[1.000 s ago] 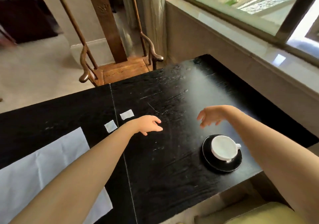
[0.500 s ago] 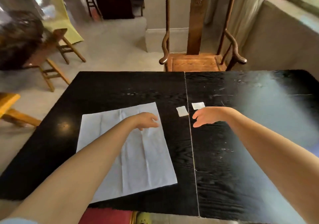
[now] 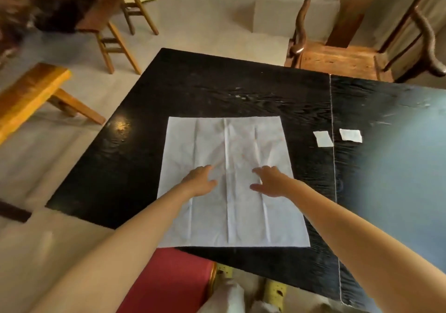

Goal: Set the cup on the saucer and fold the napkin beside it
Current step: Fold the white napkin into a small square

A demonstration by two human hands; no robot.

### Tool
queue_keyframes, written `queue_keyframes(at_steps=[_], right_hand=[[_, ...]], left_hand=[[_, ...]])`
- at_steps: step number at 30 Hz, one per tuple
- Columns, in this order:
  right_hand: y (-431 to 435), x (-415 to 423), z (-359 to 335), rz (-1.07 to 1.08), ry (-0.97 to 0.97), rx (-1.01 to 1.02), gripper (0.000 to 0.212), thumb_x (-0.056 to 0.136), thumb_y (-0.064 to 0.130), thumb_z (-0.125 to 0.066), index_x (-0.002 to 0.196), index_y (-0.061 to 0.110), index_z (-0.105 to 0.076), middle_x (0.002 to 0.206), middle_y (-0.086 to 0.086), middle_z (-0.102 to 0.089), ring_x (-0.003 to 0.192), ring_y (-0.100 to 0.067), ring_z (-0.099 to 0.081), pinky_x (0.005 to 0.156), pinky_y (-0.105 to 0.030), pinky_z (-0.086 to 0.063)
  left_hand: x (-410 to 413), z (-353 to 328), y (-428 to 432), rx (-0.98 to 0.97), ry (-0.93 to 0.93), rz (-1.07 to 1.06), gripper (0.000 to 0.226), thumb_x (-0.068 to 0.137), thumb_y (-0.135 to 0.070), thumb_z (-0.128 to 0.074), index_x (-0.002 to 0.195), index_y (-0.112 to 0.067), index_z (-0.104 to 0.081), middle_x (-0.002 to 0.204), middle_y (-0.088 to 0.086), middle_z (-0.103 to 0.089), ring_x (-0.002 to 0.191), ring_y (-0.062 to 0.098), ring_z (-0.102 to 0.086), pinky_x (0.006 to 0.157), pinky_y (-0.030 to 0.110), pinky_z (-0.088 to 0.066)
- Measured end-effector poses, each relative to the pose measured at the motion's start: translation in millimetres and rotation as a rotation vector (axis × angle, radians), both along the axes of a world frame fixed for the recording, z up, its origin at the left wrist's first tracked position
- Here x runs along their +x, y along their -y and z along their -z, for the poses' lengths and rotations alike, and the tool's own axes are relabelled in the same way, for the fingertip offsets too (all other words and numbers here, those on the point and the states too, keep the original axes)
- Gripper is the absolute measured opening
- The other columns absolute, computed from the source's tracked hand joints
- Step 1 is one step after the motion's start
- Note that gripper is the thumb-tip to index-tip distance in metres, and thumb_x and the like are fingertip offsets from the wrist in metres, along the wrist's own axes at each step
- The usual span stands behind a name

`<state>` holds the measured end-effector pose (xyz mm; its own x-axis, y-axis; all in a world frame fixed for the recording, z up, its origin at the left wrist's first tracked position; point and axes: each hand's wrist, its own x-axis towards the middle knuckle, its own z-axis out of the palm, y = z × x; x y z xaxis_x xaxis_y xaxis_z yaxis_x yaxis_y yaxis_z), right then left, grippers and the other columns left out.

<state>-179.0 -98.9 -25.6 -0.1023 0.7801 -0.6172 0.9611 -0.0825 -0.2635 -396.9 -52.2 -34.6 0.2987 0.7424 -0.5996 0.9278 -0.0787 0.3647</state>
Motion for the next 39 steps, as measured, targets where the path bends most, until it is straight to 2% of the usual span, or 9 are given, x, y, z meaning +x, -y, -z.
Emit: queue_keyframes(at_steps=[5, 9, 12, 16, 20, 28, 33, 37, 39], right_hand=[[31.5, -40.5, 58.0, -0.105, 0.032, 0.218, 0.073, 0.093, 0.055, -0.033, 0.149, 0.022, 0.001, 0.158, -0.005, 0.011, 0.145, -0.029, 0.012, 0.117, -0.047, 0.002], [46.0, -42.8, 96.2, -0.150, 0.071, 0.293, 0.075, 0.087, 0.065, -0.012, 0.148, 0.025, 0.006, 0.158, 0.000, 0.012, 0.144, -0.028, 0.016, 0.117, -0.052, 0.003], [54.2, -37.1, 110.7, -0.115, 0.058, 0.371, 0.069, 0.088, 0.065, -0.011, 0.147, 0.032, 0.007, 0.157, 0.007, 0.010, 0.144, -0.020, 0.016, 0.116, -0.047, 0.008], [68.2, -27.4, 116.2, -0.088, 0.046, 0.434, 0.061, 0.094, 0.055, -0.019, 0.149, 0.032, -0.004, 0.158, 0.006, -0.002, 0.146, -0.020, 0.007, 0.117, -0.046, 0.005], [72.1, -18.4, 116.7, -0.127, 0.048, 0.429, 0.060, 0.094, 0.054, -0.016, 0.149, 0.031, -0.005, 0.159, 0.006, -0.003, 0.146, -0.019, 0.008, 0.117, -0.046, 0.006], [67.8, -11.7, 115.0, -0.171, 0.011, 0.385, 0.066, 0.090, 0.061, -0.008, 0.148, 0.034, 0.006, 0.157, 0.009, 0.009, 0.144, -0.018, 0.018, 0.116, -0.045, 0.010], [64.6, -7.2, 104.9, -0.197, -0.043, 0.343, 0.070, 0.088, 0.062, -0.014, 0.149, 0.030, 0.000, 0.158, 0.007, 0.007, 0.145, -0.020, 0.015, 0.117, -0.046, 0.008], [81.5, -15.3, 85.5, -0.252, 0.018, 0.400, 0.066, 0.085, 0.049, -0.034, 0.139, 0.011, -0.039, 0.151, -0.012, -0.032, 0.140, -0.034, -0.025, 0.114, -0.051, -0.023], [101.3, -18.5, 81.6, -0.358, 0.031, 0.420, 0.065, 0.081, 0.051, -0.038, 0.130, 0.009, -0.050, 0.142, -0.012, -0.045, 0.132, -0.034, -0.040, 0.105, -0.052, -0.038]], left_hand=[[-20.8, 59.7, 43.0, 0.171, -0.104, 0.062, 0.066, 0.096, -0.050, -0.030, 0.150, -0.028, 0.000, 0.160, 0.003, 0.008, 0.147, 0.022, 0.008, 0.117, 0.045, -0.001], [-38.5, 93.5, 65.0, 0.367, -0.132, 0.118, 0.073, 0.086, -0.061, -0.007, 0.150, -0.026, -0.001, 0.160, 0.000, 0.003, 0.144, 0.017, 0.015, 0.114, 0.046, 0.015], [-48.9, 105.4, 74.9, 0.504, -0.147, 0.163, 0.063, 0.095, -0.054, -0.004, 0.148, -0.020, -0.012, 0.157, 0.005, -0.018, 0.145, 0.018, -0.001, 0.115, 0.047, 0.006], [-59.1, 107.3, 84.2, 0.527, -0.156, 0.228, 0.059, 0.097, -0.049, -0.004, 0.148, -0.021, -0.013, 0.157, 0.003, -0.016, 0.146, 0.015, 0.008, 0.116, 0.051, -0.001], [-79.5, 104.7, 102.1, 0.522, -0.109, 0.445, 0.059, 0.096, -0.049, -0.021, 0.148, -0.020, -0.018, 0.158, 0.003, -0.015, 0.146, 0.021, -0.007, 0.114, 0.051, -0.011], [-108.4, 89.1, 124.3, 0.498, -0.080, 0.589, 0.068, 0.092, -0.053, -0.037, 0.147, -0.015, -0.028, 0.156, 0.005, -0.020, 0.146, 0.022, -0.013, 0.116, 0.043, -0.013], [-115.0, 89.3, 133.8, 0.641, -0.130, 0.660, 0.047, 0.095, -0.026, -0.035, 0.138, -0.006, -0.037, 0.153, 0.014, -0.023, 0.146, 0.027, -0.003, 0.118, 0.041, -0.008], [-103.1, 79.9, 129.1, 0.784, -0.082, 0.689, 0.039, 0.081, -0.003, -0.039, 0.106, -0.001, -0.068, 0.115, 0.018, -0.067, 0.115, 0.031, -0.060, 0.111, 0.037, -0.030], [-92.5, 70.5, 119.5, 0.751, -0.052, 0.606, 0.027, 0.077, -0.002, -0.047, 0.086, -0.005, -0.072, 0.094, 0.013, -0.073, 0.092, 0.026, -0.071, 0.082, 0.035, -0.058]])
